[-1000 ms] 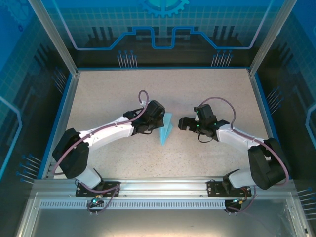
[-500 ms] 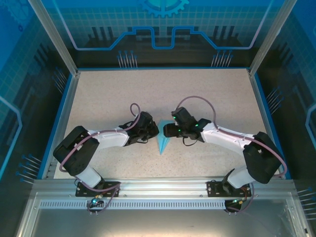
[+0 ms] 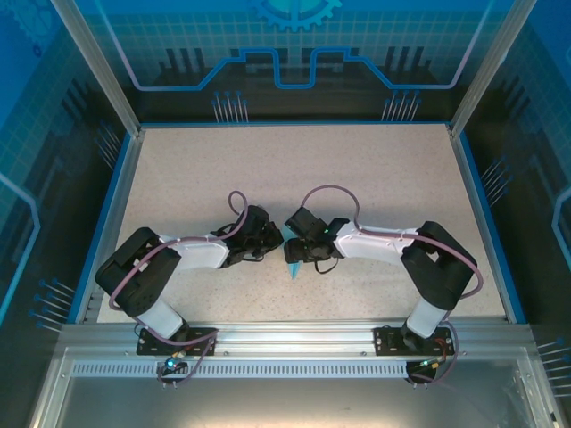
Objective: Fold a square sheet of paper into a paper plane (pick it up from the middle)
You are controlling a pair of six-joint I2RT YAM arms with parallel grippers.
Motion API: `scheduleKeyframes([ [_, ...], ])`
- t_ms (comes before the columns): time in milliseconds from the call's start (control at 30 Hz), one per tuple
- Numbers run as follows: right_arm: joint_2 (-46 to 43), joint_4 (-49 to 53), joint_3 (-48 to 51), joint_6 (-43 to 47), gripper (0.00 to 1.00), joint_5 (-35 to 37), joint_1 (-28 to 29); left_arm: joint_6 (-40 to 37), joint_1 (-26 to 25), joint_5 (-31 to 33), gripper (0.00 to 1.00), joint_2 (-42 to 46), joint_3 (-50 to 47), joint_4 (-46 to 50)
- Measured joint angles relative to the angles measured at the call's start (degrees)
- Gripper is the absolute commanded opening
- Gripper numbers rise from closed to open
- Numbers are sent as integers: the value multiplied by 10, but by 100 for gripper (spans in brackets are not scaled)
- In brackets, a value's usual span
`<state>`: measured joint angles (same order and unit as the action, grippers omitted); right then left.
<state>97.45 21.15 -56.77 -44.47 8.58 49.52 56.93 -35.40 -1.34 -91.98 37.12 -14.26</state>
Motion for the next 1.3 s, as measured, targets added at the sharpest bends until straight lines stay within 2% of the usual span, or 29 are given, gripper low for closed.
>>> scheduleKeyframes([
  [167,3,3,-13,-3,46,-3,0,0,0,-1,0,0,0,-7],
  [300,10,3,-24,-3,45,-7,0,0,0,-2,0,0,0,-10],
  [367,14,3,-26,-3,46,-9,0,0,0,-3,0,0,0,-11],
  [567,19,16,-27,-6,59,3,1,0,1,-5,0,0,0,-11],
  [1000,47,35,-53,-5,60,12,1,2,5,-5,0,0,0,-11],
  [1133,49,34,-53,-5,55,2,1,2,6,-5,0,0,-2,-11],
  [1300,53,32,-56,-5,42,-12,1,2,6,-8,0,0,-5,-10],
])
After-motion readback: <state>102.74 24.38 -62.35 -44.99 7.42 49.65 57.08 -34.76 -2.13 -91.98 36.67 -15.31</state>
